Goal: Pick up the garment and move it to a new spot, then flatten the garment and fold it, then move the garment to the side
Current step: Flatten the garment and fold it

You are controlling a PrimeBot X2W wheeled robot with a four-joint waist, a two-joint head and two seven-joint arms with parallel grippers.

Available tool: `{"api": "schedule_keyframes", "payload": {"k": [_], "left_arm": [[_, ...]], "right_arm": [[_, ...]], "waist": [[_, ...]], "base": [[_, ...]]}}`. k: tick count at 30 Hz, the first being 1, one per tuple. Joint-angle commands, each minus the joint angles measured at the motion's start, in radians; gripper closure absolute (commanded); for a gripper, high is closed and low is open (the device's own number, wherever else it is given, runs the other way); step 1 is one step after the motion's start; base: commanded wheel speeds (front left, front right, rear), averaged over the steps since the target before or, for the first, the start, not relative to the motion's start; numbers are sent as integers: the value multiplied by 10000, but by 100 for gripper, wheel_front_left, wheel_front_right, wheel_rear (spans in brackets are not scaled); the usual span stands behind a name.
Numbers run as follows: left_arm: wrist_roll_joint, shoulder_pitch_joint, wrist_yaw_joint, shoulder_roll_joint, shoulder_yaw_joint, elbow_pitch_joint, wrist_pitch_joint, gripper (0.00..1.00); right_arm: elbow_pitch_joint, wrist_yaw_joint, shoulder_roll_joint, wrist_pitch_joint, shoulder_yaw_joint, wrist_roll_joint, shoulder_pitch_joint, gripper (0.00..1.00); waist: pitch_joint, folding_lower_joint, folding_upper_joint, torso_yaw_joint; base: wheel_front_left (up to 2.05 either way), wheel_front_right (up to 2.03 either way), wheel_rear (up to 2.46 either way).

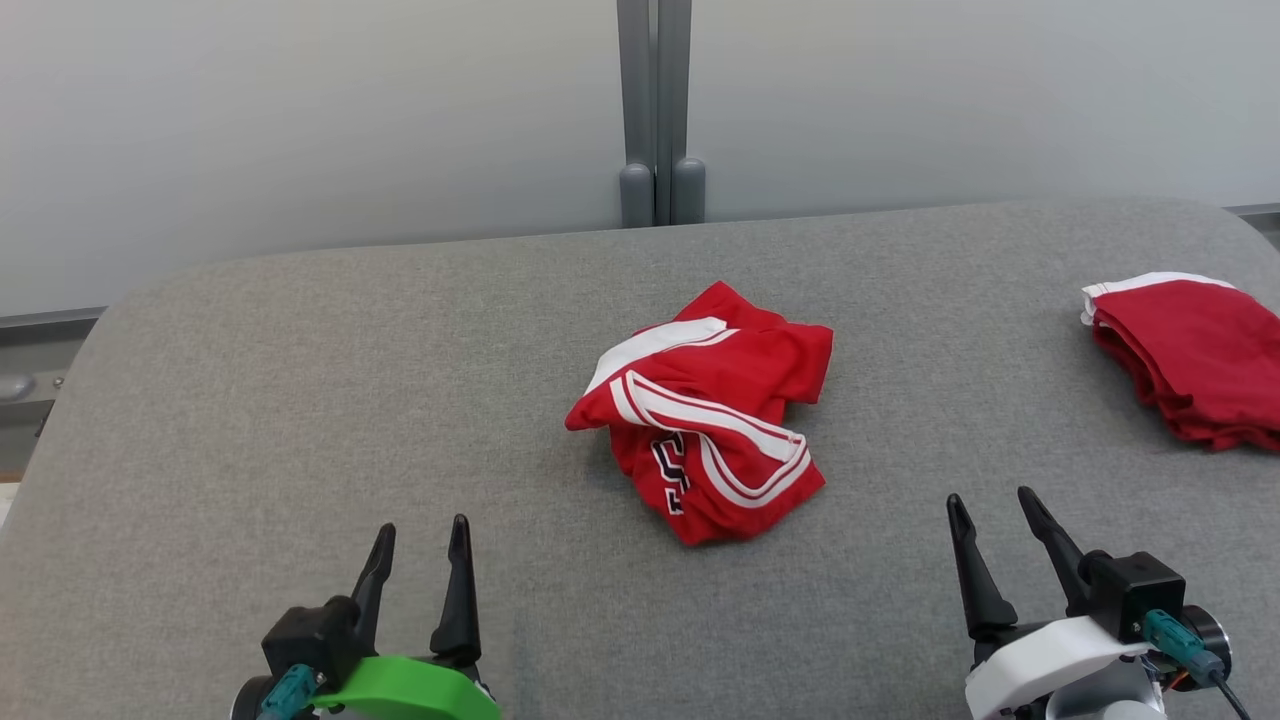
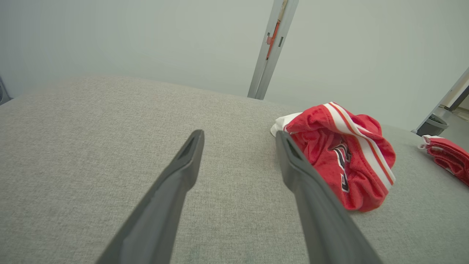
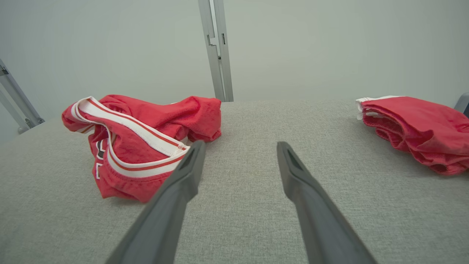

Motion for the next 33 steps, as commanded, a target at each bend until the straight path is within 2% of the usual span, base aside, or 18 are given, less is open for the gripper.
{"api": "schedule_keyframes", "payload": {"k": [1, 12, 19, 24, 29, 32, 33], "left_arm": [[88, -8, -51, -3, -28, 42, -5, 0], [561, -1926, -507, 0, -1419, 519, 308, 0], [651, -3948, -735, 4, -2067, 1792, 822, 0], [374, -4812, -732, 3, -2355, 2661, 874, 0], [313, -5423, -444, 7, -2706, 3535, 948, 0], [169, -5609, -470, 7, -2808, 4005, 1011, 0], [115, -5663, -493, 6, -2840, 4120, 1024, 5]], "right_arm": [[-31, -16, -34, -19, 24, -55, 63, 0], [-54, -16, -33, -19, 239, -190, -212, 0], [-139, -16, -34, -18, 474, -249, -773, 0], [-153, -16, -34, -18, 416, -257, -1027, 0], [-180, -16, -34, -19, 425, -223, -1210, 0], [-200, -16, -33, -19, 392, -194, -1252, 0], [-212, -16, -34, -19, 374, -183, -1273, 0]], "waist": [[26, 0, 0, -35], [476, 0, 0, -332], [1319, 0, 0, -837], [1838, 0, 0, -1093], [2155, 0, 0, -1233], [2240, 0, 0, -1242], [2258, 0, 0, -1231]], "base": [[0, 0, 0], [0, 0, 0], [0, 0, 0], [0, 0, 0], [0, 0, 0], [0, 0, 0], [0, 0, 0]]}}
